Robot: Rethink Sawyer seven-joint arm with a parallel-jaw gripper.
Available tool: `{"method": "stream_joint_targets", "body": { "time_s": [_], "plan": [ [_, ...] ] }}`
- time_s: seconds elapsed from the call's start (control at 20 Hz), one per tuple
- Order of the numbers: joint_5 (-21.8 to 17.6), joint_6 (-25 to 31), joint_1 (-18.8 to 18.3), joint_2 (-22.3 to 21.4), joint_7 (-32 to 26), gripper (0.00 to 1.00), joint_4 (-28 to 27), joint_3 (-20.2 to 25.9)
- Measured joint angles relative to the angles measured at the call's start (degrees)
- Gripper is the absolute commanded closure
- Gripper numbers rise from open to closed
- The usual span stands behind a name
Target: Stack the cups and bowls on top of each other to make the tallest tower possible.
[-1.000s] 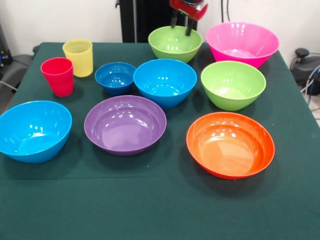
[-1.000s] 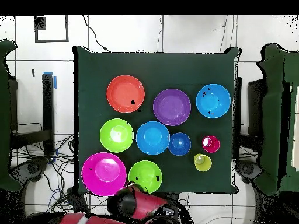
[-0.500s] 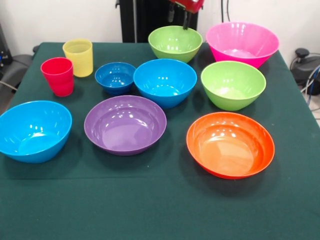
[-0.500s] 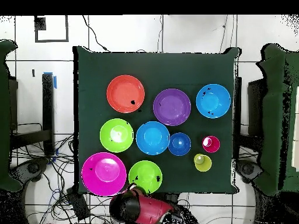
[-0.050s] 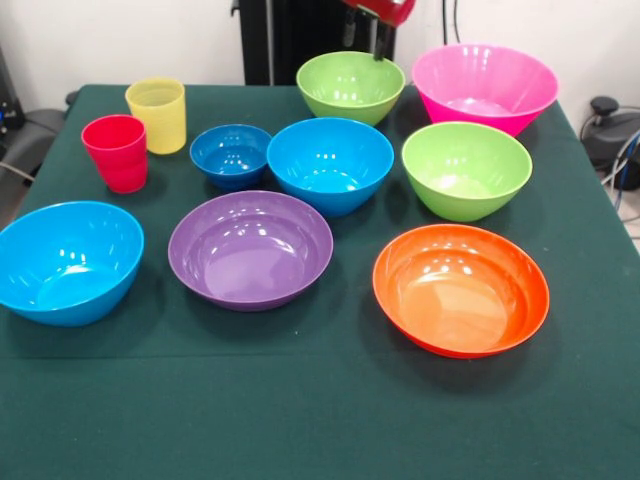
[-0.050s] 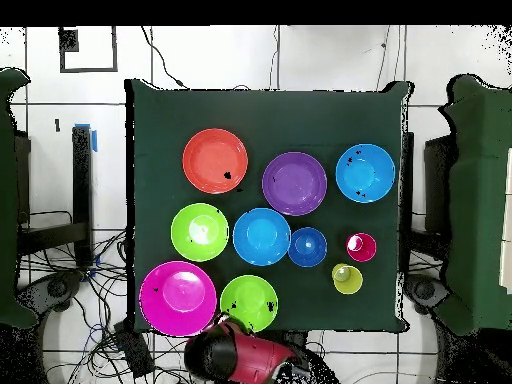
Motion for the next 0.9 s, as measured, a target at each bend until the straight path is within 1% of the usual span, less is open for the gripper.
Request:
{"method": "stream_joint_targets", "body": {
  "time_s": [0.9],
  "plan": [
    [0.0,0.0,0.1,0.0,0.0,0.0,0.0,1.4]
  ]
}}
